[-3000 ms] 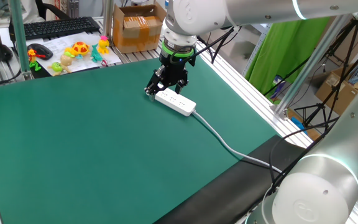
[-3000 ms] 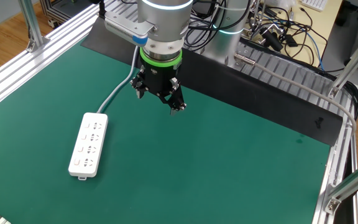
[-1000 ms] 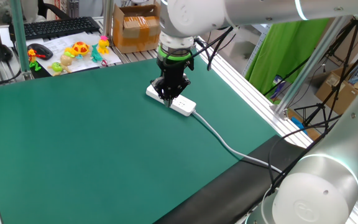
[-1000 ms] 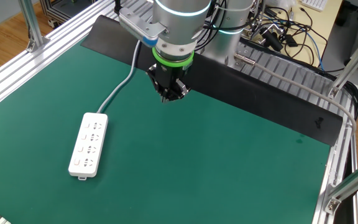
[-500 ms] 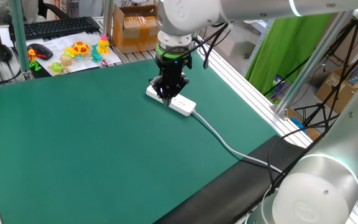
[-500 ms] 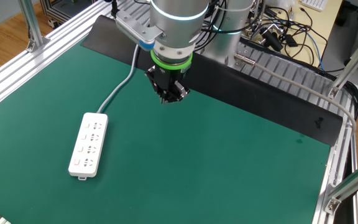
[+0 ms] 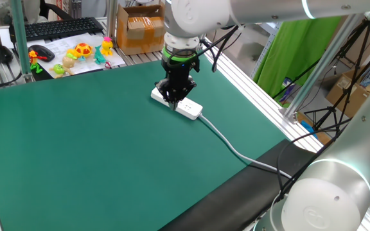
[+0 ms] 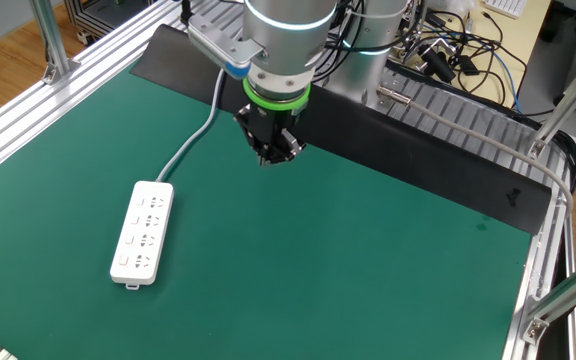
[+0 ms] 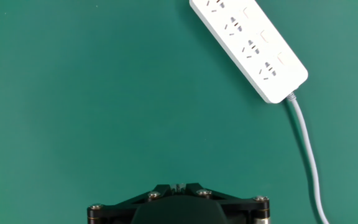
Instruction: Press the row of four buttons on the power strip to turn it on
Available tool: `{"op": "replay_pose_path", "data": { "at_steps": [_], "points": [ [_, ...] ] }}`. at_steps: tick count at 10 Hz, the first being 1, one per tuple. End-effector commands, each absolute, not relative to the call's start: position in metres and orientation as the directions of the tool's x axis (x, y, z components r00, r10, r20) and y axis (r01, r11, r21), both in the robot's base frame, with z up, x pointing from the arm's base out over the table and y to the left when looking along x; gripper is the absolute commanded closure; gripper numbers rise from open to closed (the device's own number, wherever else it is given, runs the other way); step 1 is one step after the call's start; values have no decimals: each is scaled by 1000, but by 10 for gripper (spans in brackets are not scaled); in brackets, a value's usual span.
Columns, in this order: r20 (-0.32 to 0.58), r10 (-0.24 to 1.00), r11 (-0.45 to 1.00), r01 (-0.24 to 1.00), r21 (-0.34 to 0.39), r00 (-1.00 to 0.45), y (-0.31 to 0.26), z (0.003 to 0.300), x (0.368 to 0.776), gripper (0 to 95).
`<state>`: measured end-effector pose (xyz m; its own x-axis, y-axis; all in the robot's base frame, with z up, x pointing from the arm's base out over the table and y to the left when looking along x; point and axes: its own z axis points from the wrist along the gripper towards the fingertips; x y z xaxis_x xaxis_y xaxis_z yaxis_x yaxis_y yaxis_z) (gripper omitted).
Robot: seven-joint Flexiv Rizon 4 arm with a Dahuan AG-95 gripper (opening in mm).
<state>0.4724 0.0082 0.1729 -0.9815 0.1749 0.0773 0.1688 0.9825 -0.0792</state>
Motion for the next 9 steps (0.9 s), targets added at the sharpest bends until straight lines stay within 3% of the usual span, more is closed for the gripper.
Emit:
{"op": "replay_pose_path", "data": {
  "at_steps": [1, 9],
  "points": [
    [51, 56, 998, 54, -34, -997, -63, 153, 481, 950],
    [45, 47, 999, 46, -24, -998, -68, 150, 481, 950]
  ]
}}
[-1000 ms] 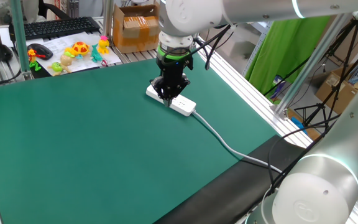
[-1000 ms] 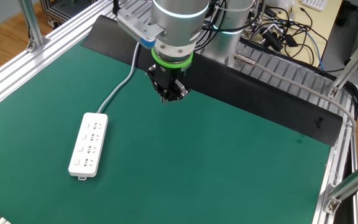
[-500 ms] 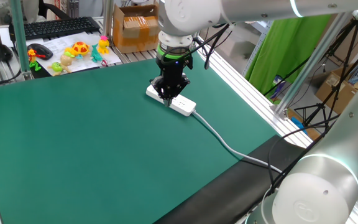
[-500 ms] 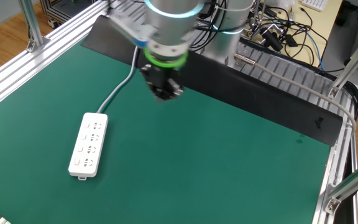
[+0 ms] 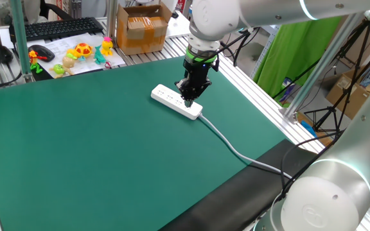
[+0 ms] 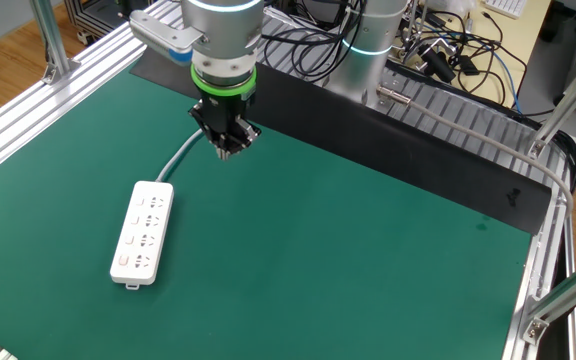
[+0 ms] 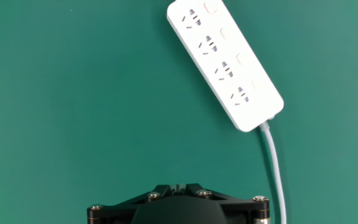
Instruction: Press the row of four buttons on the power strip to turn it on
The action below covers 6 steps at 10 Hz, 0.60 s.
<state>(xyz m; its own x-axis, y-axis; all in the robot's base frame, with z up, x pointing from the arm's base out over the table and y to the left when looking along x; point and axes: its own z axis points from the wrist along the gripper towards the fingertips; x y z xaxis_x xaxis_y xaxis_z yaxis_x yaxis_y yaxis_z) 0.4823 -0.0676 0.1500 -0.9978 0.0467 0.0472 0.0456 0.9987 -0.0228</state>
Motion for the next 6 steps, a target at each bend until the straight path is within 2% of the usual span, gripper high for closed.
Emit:
{"op": "replay_pose_path", "data": {
  "at_steps": [1, 6],
  "points": [
    [43, 45, 999, 44, -23, -998, -68, 150, 481, 950],
    [37, 34, 999, 33, -24, -999, -69, 150, 481, 950]
  ]
}}
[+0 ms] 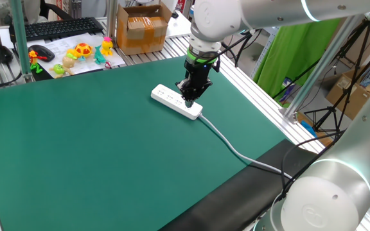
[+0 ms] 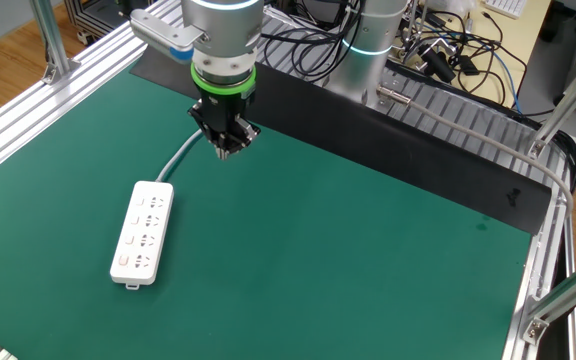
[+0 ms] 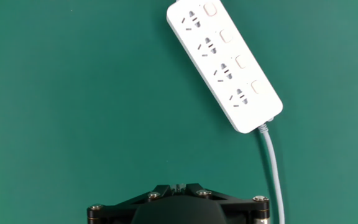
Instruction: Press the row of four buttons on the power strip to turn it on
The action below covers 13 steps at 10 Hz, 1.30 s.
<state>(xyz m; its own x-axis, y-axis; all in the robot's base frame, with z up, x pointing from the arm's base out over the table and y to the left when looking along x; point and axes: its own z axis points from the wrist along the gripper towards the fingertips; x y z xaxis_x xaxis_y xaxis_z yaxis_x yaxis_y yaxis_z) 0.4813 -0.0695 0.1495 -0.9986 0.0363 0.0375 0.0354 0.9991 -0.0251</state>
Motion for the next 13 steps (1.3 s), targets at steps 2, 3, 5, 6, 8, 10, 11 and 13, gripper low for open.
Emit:
{"op": "replay_pose_path", "data": {
  "at_steps": [2, 3, 5, 6, 8, 10, 11, 13],
  "points": [
    [36, 31, 999, 30, -24, -999, -70, 149, 481, 950],
    [36, 30, 999, 29, -24, -999, -70, 149, 481, 950],
    [35, 31, 999, 31, -24, -999, -71, 149, 482, 950],
    [35, 33, 999, 32, -24, -999, -71, 149, 482, 950],
    [38, 37, 999, 36, -25, -999, -71, 149, 482, 950],
    [38, 39, 999, 38, -23, -999, -71, 149, 482, 950],
    [46, 42, 999, 41, -11, -998, -70, 149, 481, 950],
    [45, 51, 999, 51, 1, -998, -70, 149, 481, 950]
  ]
}}
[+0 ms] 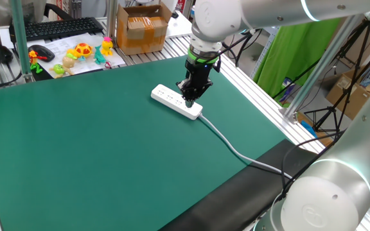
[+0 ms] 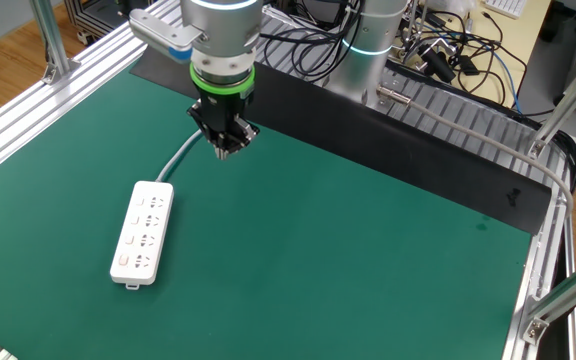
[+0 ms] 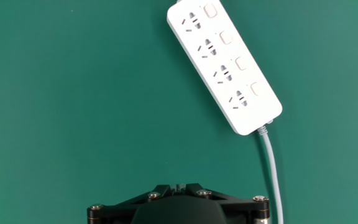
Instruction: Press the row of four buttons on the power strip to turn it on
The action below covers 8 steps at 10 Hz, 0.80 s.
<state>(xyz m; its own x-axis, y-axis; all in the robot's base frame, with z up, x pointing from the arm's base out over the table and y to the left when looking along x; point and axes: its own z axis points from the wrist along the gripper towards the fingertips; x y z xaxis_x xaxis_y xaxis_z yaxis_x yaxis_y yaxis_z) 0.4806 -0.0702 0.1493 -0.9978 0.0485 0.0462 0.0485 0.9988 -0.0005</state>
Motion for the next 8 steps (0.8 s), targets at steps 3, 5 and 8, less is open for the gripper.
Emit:
{"op": "replay_pose_path", "data": {
  "at_steps": [3, 5, 8],
  "points": [
    [36, 49, 999, 49, 3, -998, -70, 149, 481, 950],
    [29, 42, 999, 42, 2, -999, -70, 149, 482, 950],
    [29, 1, 1000, 1, 0, -1000, -76, 153, 491, 950]
  ]
}}
